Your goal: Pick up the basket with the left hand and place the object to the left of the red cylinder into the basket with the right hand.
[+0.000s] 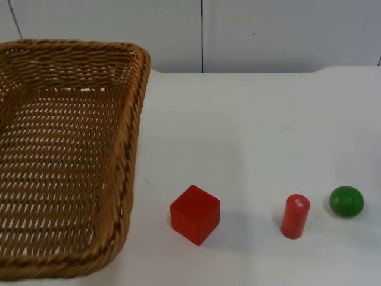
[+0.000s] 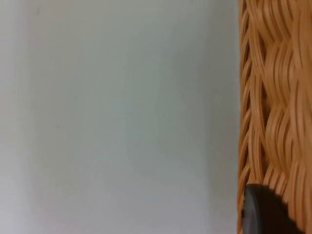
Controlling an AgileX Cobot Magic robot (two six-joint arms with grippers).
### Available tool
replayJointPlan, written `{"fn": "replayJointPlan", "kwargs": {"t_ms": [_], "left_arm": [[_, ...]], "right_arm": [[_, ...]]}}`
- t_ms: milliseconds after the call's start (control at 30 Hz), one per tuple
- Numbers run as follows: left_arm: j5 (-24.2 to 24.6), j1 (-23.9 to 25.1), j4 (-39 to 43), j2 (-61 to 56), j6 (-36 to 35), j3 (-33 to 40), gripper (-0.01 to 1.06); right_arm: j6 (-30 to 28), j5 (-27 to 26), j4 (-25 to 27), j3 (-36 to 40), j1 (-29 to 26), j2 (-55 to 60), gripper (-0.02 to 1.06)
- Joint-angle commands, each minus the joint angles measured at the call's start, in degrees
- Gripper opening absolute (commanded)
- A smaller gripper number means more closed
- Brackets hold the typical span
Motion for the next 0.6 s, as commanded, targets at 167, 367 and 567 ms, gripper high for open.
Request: {"fn": "replayJointPlan", "kwargs": {"t_ms": [167, 367, 567], "left_arm": [[0.63, 0.22, -1.10, -4.39, 0.27, 1.30, 0.00], [0.40, 0.22, -1.10, -4.39, 0.27, 1.30, 0.00], [0.43, 0.22, -0.74, -4.39, 0.40, 1.30, 0.00]], "right_arm": [[-16.29, -0.99, 13.75, 0.12, -0.36, -0.23, 1.05], [-23.50, 0.44, 18.77, 0.00, 0.48, -0.23, 1.05], [-24.59, -3.32, 18.77, -0.10, 8.80, 0.46, 1.05]]}}
